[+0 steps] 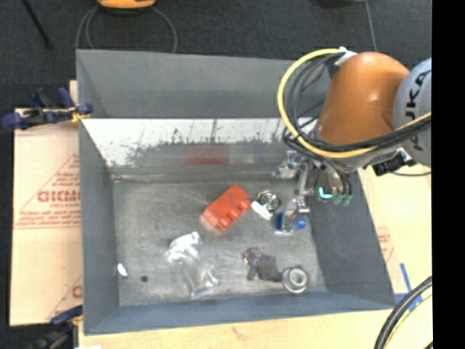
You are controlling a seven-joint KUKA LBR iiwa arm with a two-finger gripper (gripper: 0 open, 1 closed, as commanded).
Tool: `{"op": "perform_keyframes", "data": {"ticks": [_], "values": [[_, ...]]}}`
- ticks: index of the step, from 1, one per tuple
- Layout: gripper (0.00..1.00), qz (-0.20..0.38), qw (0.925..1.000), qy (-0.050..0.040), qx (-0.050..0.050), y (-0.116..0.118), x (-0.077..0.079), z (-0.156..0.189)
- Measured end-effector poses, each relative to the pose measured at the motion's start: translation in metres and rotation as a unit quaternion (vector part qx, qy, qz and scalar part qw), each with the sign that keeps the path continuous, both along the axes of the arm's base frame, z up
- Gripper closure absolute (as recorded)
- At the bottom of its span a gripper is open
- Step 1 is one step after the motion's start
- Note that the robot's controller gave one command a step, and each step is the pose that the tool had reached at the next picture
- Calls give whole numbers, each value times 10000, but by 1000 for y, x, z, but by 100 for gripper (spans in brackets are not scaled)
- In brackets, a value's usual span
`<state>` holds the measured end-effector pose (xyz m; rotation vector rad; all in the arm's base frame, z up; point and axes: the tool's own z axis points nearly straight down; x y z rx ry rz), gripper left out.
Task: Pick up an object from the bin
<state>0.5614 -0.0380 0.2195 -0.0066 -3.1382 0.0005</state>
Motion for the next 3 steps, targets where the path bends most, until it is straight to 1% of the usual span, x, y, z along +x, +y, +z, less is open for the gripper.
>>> {"op": "perform_keyframes", "data": {"ticks": [1,2,3], "values": [[0,1510,9885,-34,2,34,91,-137],[0,1189,9929,-87,2,53,63,-141],[100,1189,9929,-106,1,53,64,-140]]}}
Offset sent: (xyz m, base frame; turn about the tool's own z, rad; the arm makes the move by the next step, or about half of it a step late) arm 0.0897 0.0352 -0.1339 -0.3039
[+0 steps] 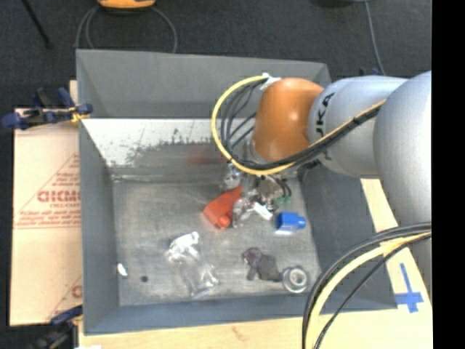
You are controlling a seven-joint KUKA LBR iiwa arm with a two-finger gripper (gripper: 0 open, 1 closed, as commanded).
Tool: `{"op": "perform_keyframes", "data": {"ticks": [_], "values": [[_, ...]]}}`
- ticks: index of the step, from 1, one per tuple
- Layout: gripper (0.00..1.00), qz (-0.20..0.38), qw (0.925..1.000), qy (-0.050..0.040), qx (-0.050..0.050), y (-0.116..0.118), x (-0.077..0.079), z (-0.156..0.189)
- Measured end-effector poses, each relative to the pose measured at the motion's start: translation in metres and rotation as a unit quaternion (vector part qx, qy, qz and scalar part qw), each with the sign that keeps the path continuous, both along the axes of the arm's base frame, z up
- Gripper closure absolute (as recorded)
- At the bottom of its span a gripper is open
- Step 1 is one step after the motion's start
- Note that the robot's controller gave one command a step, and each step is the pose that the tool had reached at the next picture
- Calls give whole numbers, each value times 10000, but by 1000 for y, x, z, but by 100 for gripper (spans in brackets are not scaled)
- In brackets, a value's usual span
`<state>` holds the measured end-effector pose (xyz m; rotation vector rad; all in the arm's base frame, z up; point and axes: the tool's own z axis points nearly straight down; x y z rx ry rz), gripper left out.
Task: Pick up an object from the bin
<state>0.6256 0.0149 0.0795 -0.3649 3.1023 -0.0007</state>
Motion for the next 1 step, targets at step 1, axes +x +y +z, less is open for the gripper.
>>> {"op": "perform_keyframes", "data": {"ticks": [1], "values": [[100,196,9998,16,-17,-4,18,158]]}}
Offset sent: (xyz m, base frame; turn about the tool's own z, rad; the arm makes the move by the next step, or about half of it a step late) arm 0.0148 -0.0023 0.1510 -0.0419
